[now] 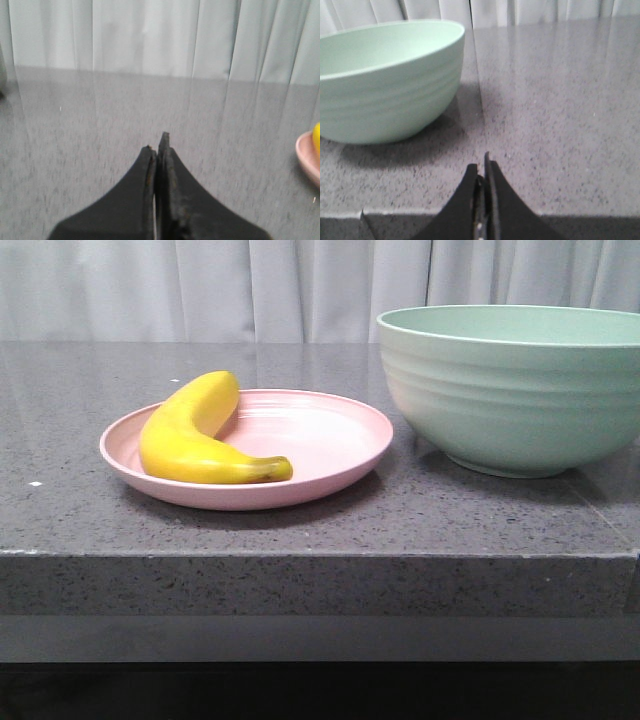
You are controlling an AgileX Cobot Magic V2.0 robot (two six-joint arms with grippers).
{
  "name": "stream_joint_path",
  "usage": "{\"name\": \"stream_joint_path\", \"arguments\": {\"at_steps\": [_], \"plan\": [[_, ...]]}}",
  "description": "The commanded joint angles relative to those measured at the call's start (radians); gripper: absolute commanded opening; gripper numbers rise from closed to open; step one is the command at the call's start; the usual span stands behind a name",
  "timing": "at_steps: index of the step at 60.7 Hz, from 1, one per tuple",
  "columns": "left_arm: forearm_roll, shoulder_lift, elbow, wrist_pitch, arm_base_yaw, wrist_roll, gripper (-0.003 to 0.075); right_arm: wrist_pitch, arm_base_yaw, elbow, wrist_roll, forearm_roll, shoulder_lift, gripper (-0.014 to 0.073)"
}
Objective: Transfer banana from pink plate to green bowl
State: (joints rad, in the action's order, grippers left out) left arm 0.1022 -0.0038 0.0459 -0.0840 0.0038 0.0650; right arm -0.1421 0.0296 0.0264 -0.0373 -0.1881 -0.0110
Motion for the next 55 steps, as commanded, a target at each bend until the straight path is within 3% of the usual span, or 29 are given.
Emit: {"name": "stream_joint_path", "arguments": {"at_steps": [1,19,29,39,43,46,52,55], "plan": [[0.007,0.013,0.12,0.069,0.001,-0.004,-0.002,0.069,-0.008,-0.069,-0.004,-0.011,-0.015,-0.0057],[-0.019,0.346,0.431,-0.093,0.001,-0.004,-0.002,-0.108,-0.008,-0.407,-0.004,0.007,0.154,-0.0057],[-0.014,0.469,0.487,-0.089,0.001,-0.004,-0.002,-0.163,-0.008,-0.562,-0.004,0.007,0.329,-0.0057],[-0.014,0.472,0.487,-0.074,-0.001,-0.004,0.0003,-0.156,-0.008,-0.575,-0.004,0.007,0.383,-0.0044],[-0.014,0.472,0.487,-0.074,-0.001,-0.004,0.0091,-0.164,-0.008,-0.575,-0.004,0.007,0.383,0.001],[-0.014,0.472,0.487,-0.074,-0.001,-0.004,0.0208,-0.165,-0.008,-0.575,-0.004,0.007,0.383,0.0089],[-0.012,0.472,0.487,-0.074,-0.001,-0.004,0.0477,-0.165,-0.008,-0.575,-0.004,0.007,0.383,0.0365],[-0.012,0.472,0.487,-0.074,-0.001,-0.004,0.0564,-0.165,-0.008,-0.575,-0.004,0.007,0.383,0.0484]]}}
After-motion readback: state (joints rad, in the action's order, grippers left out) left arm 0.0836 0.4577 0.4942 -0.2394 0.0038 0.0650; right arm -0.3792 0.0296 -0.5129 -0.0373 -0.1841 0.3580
